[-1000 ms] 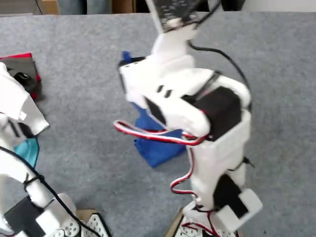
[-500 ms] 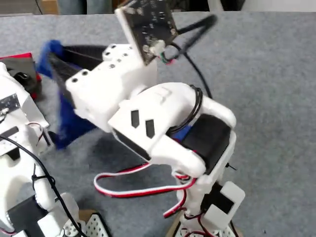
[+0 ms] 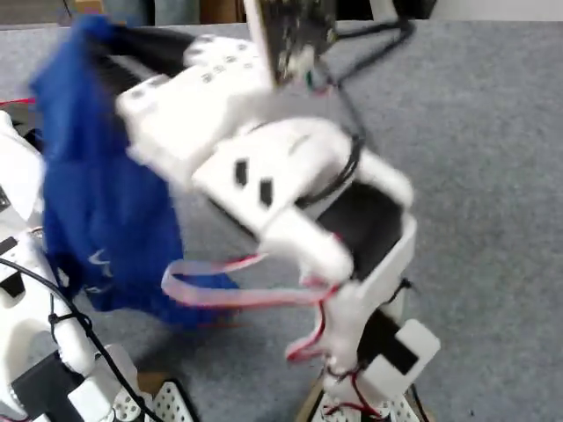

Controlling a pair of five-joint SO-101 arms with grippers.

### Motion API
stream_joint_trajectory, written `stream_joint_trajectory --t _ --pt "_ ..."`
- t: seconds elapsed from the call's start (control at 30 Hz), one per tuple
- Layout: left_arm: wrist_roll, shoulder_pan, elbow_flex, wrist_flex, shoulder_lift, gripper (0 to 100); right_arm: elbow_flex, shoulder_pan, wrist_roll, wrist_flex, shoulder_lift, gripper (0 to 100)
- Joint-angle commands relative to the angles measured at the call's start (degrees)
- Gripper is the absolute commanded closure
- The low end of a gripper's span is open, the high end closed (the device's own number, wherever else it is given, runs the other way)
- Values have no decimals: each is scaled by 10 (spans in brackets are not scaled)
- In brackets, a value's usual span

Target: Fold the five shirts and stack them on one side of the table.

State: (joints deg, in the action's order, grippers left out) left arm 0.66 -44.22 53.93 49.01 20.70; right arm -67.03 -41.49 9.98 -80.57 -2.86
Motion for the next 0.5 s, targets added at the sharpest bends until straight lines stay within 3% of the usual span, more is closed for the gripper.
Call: stream_joint_trajectory --t 0.0,0.07,0.17,0.27,0.47 --pt "5 0 -19 -4 18 737 15 159 -74 -163 -4 984" --pt "9 0 -30 -4 18 737 53 244 -180 -207 -19 984" --pt "35 0 -58 15 18 737 199 387 -328 -193 -53 985" --pt "63 38 -98 42 16 737 367 481 -402 -136 -97 985" --pt "66 199 -145 51 12 737 604 622 -518 48 -156 985"
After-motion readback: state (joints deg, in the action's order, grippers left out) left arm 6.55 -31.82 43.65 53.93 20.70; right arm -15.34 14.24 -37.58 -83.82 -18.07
